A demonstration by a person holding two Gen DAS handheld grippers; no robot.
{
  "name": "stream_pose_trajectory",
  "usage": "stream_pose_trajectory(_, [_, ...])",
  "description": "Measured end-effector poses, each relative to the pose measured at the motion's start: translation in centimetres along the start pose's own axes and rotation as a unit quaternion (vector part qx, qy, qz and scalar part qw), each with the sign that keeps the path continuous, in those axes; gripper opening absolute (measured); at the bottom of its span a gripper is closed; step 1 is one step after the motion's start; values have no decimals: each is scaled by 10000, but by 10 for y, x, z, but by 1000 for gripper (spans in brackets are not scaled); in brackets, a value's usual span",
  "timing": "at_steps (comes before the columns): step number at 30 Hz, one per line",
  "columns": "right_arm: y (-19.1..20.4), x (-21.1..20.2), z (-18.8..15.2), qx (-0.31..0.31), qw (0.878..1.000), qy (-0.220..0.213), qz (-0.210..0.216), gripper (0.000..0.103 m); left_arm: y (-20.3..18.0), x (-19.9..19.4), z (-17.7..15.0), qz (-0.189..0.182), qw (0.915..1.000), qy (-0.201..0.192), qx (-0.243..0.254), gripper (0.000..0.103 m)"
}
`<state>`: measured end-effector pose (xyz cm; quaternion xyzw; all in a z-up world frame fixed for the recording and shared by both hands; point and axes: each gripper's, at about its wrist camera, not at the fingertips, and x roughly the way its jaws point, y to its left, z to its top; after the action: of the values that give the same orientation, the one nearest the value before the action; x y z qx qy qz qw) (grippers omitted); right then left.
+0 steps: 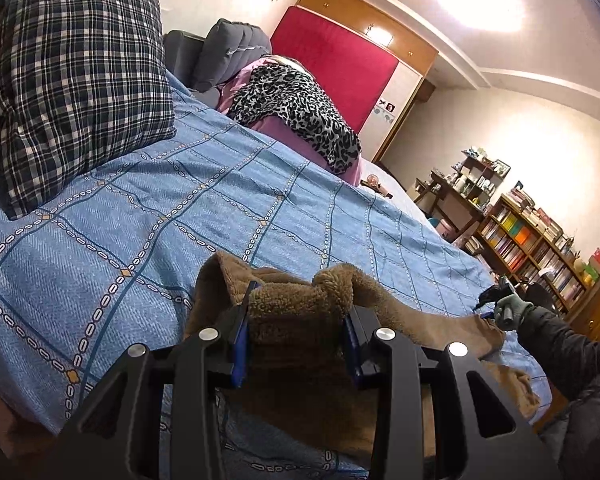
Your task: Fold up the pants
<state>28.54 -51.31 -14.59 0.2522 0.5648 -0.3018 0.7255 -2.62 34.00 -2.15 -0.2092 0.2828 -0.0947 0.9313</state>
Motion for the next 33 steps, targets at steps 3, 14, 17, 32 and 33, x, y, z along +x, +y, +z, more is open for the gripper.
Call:
stream_pose_trajectory(3, [-18,-10,-2,78,9998,-63,151,4,1,3,3,-23,10000,-25,-4,37])
stream_pose_trajectory(14, [-162,-114,-61,548,9886,-778,1171,3,-1,1,7,-301,9992,-258,42,37])
stream_pose_trajectory(17, [-206,-136,-89,707,9840,-984,1303,3,-3,-5,5,-376,9987,-327,77,37])
stream_pose_trajectory(32, [-359,-145,-257,1521,9596,-1216,2032,0,8,-25,-37,-200,9995,-183,185,49])
stream_pose_trajectory(33, [-360,-139,-258,1531,9523,-1097,2401,0,15,-24,-40,-135,9997,-190,41,51])
